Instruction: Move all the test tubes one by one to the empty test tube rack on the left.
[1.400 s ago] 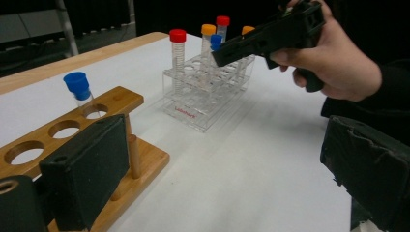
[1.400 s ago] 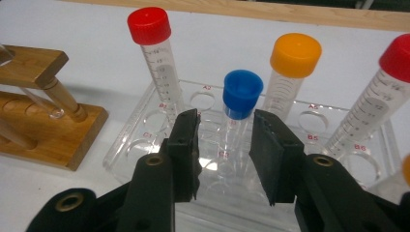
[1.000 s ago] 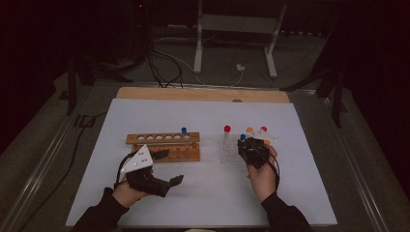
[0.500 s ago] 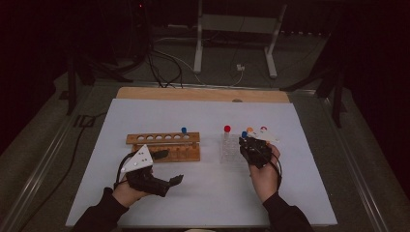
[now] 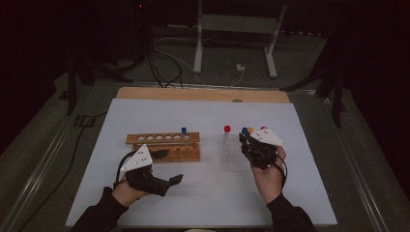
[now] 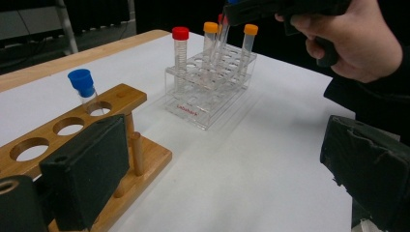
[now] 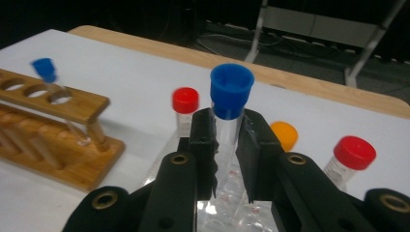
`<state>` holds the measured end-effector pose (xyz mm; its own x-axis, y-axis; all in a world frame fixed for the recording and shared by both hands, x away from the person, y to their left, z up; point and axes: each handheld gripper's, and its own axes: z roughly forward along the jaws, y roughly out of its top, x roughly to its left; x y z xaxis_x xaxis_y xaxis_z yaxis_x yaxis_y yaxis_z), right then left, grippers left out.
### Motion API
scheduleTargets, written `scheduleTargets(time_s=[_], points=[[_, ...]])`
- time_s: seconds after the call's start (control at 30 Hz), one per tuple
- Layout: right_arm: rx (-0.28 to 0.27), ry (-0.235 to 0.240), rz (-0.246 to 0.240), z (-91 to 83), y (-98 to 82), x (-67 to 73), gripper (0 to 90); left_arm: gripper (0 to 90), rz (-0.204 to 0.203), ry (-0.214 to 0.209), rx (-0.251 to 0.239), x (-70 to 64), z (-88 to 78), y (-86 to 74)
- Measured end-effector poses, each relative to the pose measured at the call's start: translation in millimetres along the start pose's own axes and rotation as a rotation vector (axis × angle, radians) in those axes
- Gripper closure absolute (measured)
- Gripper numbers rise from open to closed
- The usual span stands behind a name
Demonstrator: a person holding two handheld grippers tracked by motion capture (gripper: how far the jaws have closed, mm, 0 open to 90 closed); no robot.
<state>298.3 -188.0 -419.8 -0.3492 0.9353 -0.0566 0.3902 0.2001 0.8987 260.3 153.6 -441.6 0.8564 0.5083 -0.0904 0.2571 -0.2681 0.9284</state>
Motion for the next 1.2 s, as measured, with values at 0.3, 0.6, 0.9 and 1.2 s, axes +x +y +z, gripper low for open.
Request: scheduleTargets(time_s=[0.3, 0.6, 0.9, 1.2], points=[[-0.031, 0.127, 0.004, -19.1, 11.3, 16.6, 77.0, 4.5, 0.0, -0.012, 0.0, -1.8, 0.5, 2.6], [0.012, 0.239, -0.039, -18.1, 2.8, 40.7, 77.1, 4.5, 0.008, -0.017, 0.0, -3.5, 1.8, 6.8], [0.05, 0.337, -0.12, -10.5, -11.2, 60.6, 77.0, 5.3, 0.014, -0.036, -0.003, -6.7, 7.3, 15.5], [0.078, 0.423, -0.182, -6.2, -19.5, 73.8, 77.1, 8.1, 0.0, -0.054, -0.028, -6.3, 17.8, 25.3]])
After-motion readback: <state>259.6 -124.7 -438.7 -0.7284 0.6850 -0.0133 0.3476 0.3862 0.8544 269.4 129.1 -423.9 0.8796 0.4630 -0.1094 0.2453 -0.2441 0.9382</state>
